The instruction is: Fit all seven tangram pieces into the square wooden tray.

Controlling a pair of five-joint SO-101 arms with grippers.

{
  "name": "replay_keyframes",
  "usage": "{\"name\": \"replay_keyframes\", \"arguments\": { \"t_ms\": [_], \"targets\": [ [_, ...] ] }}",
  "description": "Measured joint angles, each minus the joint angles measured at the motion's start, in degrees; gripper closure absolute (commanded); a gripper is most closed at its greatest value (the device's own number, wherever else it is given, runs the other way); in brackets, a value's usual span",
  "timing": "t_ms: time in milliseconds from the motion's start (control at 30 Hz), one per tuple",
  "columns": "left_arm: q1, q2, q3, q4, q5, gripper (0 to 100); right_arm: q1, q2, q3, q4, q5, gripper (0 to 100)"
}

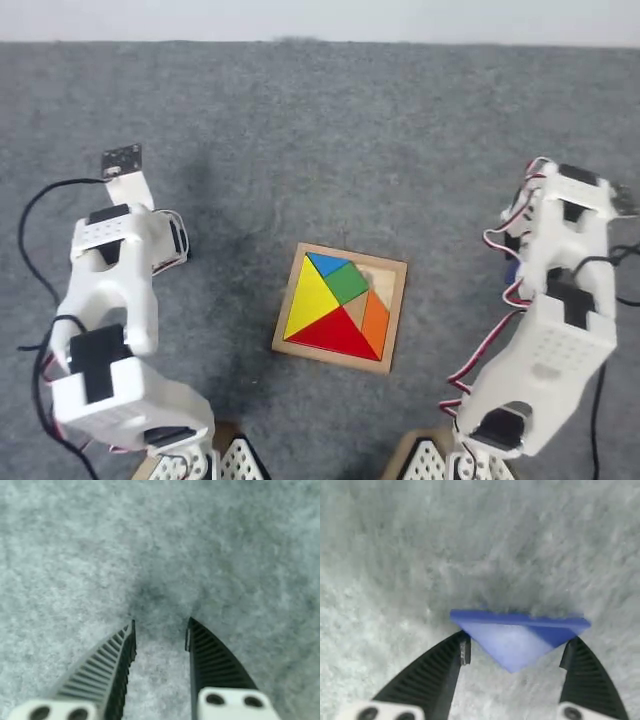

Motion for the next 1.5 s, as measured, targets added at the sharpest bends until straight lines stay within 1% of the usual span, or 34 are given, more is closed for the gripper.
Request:
{"name": "replay_keyframes", "arguments": {
  "t_ms": [167,300,467,567,667,867,1000,1167,1433,1500],
  "targets": [
    [-0.18,0.0,0.0,0.0,0.09,85,0.88,0.0,-0.18,-0.26,0.09,69.7],
    [-0.18,0.0,0.62,-0.35,0.09,85,3.43,0.0,-0.18,-0.26,-0.26,69.7],
    [-0.18,0.0,1.41,-1.49,0.18,85,3.87,0.0,-0.18,5.27,-0.26,69.7],
    [-0.18,0.0,1.41,-1.67,0.18,85,3.87,0.0,-0.18,6.24,-0.62,74.1],
    [-0.18,0.0,1.41,-1.67,0.18,85,3.87,-0.53,-0.18,7.21,-4.22,78.0],
    [-0.18,0.0,1.41,-1.67,0.18,85,4.92,-4.4,-0.18,7.65,-10.37,74.5],
    [-0.18,0.0,1.41,-1.67,0.18,85,7.82,-4.48,-0.18,5.27,-12.66,72.2],
    [-0.18,0.0,1.41,-1.67,0.18,85,7.91,-1.76,-0.18,1.14,-14.59,72.3],
    [-0.18,0.0,1.41,-1.67,0.18,85,7.47,1.58,-2.11,-0.79,-14.59,72.5],
    [-0.18,0.0,1.41,-1.67,0.18,85,6.59,2.11,-2.9,-0.79,-12.13,72.5]
  ]
}}
